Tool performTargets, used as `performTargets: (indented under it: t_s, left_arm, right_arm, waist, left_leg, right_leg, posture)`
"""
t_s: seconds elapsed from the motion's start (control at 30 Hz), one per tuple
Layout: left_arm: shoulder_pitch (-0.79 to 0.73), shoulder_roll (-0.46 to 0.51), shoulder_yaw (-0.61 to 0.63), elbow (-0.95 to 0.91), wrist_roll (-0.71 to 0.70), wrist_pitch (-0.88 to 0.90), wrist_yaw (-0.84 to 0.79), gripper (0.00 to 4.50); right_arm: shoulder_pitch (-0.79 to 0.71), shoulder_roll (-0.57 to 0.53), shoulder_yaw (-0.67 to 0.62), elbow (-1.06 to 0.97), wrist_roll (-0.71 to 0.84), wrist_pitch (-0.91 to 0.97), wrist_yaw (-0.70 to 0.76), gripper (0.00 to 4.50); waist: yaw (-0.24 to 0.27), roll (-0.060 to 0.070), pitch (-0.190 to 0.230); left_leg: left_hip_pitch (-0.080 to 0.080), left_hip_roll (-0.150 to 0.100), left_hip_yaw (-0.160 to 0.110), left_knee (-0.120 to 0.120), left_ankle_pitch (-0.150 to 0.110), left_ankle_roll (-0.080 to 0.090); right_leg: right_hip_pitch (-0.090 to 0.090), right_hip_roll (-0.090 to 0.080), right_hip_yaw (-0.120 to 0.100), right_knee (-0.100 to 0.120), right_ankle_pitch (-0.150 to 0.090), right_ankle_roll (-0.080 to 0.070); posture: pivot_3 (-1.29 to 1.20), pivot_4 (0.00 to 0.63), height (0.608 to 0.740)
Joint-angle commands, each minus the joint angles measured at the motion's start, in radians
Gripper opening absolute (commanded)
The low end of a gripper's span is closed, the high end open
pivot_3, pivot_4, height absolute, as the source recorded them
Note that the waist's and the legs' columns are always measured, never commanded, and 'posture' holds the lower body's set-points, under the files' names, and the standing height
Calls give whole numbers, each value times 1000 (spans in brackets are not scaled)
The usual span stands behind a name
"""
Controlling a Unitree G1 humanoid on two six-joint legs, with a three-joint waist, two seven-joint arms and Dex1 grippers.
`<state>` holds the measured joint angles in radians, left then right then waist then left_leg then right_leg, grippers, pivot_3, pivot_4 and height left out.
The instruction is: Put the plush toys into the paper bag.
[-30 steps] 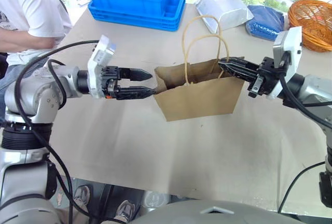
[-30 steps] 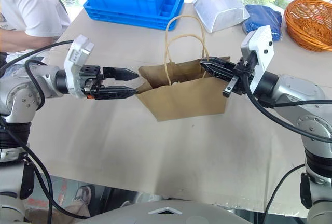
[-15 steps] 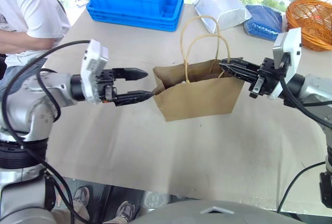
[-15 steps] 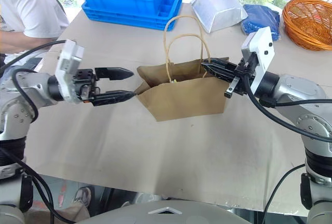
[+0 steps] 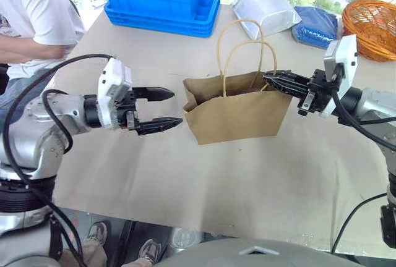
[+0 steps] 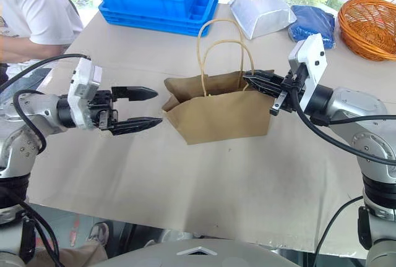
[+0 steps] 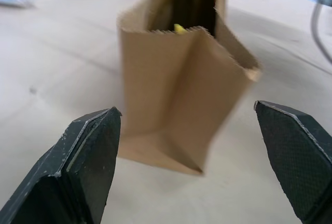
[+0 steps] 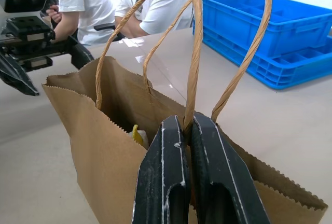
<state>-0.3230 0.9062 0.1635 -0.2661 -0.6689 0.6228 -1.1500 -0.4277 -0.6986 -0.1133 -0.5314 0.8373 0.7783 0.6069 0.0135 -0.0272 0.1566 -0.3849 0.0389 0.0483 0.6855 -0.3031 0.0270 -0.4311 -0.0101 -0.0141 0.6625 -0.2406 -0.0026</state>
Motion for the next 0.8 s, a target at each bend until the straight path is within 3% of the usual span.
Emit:
performTargets:
  t_s: [0.03, 0.8]
  left_arm:
    - [-18, -30, -26, -2, 58, -80, 25, 4465]
    - [-146, -181, -170, 161, 161, -248, -48, 4465]
  right_arm:
    - [-8, 4, -10, -23, 2, -18, 11, 0]
    - [39, 12, -21, -71, 7, -16, 9, 0]
  waist:
    - [0, 0, 0]
    - [-1, 0, 0]
  left_leg:
    - [0, 0, 0, 0, 0, 0]
    - [0, 0, 0, 1, 0, 0]
  right_leg:
    - [0, 0, 0, 0, 0, 0]
    - [0, 0, 0, 0, 0, 0]
  posture:
    - [0, 150, 740]
    - [0, 150, 740]
